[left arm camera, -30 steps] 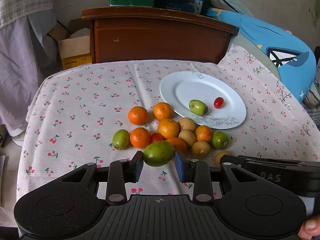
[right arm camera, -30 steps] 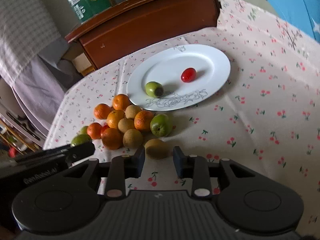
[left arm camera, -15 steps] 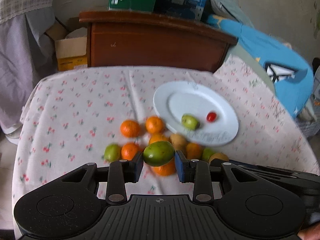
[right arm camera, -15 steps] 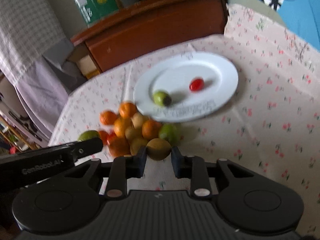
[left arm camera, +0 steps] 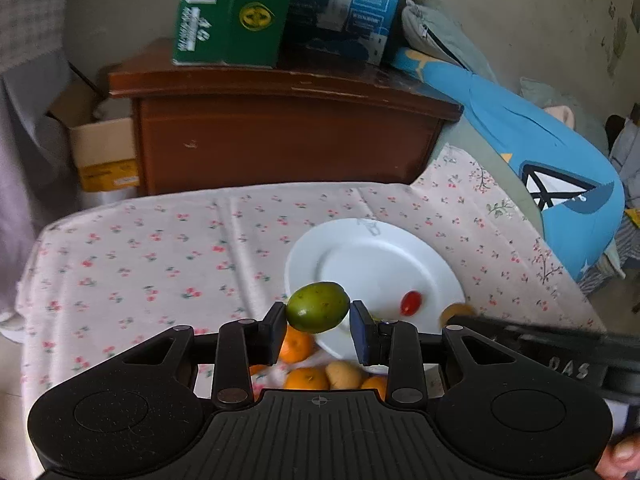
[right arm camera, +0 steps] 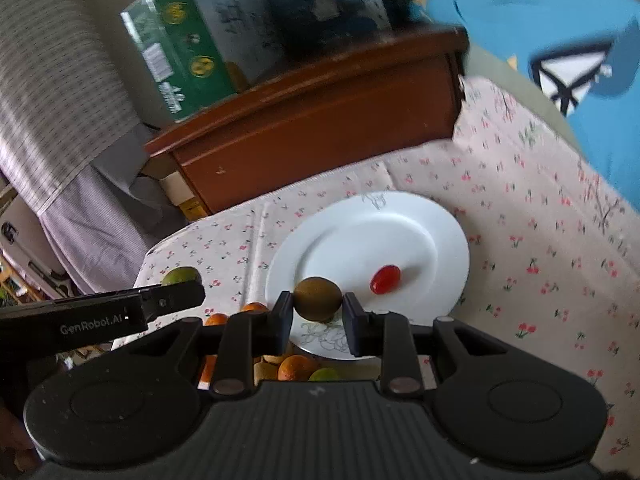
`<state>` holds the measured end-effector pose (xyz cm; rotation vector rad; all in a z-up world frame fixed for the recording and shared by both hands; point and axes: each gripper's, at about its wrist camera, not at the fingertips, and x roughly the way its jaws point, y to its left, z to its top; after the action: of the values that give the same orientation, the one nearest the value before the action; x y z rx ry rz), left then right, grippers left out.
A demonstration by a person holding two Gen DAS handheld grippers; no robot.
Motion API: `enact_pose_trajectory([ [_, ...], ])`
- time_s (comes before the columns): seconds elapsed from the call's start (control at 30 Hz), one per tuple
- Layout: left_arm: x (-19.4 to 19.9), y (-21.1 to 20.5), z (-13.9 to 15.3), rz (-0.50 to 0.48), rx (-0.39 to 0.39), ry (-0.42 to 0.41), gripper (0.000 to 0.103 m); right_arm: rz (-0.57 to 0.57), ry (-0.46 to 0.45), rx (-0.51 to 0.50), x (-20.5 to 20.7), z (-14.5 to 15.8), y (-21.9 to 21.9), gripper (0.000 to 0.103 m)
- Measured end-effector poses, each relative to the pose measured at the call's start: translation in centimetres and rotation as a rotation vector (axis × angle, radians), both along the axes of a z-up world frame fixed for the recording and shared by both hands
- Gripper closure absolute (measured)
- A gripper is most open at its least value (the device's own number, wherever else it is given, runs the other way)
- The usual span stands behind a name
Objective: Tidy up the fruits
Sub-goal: 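Carry the lime and kiwi onto the white plate and open both grippers, then withdraw both grippers from the plate toward the remaining fruit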
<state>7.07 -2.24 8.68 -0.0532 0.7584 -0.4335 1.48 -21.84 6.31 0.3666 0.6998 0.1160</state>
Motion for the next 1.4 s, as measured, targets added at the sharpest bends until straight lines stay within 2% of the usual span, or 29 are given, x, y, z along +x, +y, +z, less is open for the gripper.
enact_pose_trajectory([
  [0.13,1.7,-1.3,-1.0,-0.030,0.002,0.039,0.072,-0.027,0.060,0.062,1.1,-1.5,-0.7,0.077],
  [0.3,3.2,-2.4,-2.1,-0.048,0.014,0.073,0.072,-0.053,0.090,0.081,2.0,-2.5,-1.1,0.076],
  [0.7,6.2,-4.2,-3.8,-0.069,0.063,0.102,0.072,-0.098,0.152,0.101,3.8,-4.3,-1.5,0.076],
  [0.87,6.7,-4.9,-3.5,-0.076,0.068,0.079,0.069,-0.122,0.136,0.100,4.1,-4.3,-1.8,0.074],
  [0.93,6.8,-4.8,-3.1,-0.064,0.058,0.075,0.058,-0.121,0.120,0.096,4.1,-4.1,-1.8,0.074],
  [0.97,6.8,-4.6,-2.8,-0.056,0.048,0.071,0.046,-0.120,0.111,0.093,4.1,-3.9,-1.8,0.074],
  [1.0,6.7,-4.4,-2.5,-0.049,0.038,0.063,0.042,-0.119,0.103,0.091,4.1,-3.6,-1.8,0.073],
  [1.23,6.0,-3.1,-0.1,-0.013,0.014,0.017,0.034,-0.130,0.072,0.118,4.0,-2.7,-2.4,0.073],
  [1.33,5.5,-2.3,0.8,0.006,0.009,0.016,0.024,-0.135,0.073,0.125,3.8,-2.5,-2.5,0.072],
  [1.4,5.1,-1.7,1.1,0.016,0.010,0.009,0.024,-0.127,0.072,0.125,3.7,-2.5,-2.4,0.072],
])
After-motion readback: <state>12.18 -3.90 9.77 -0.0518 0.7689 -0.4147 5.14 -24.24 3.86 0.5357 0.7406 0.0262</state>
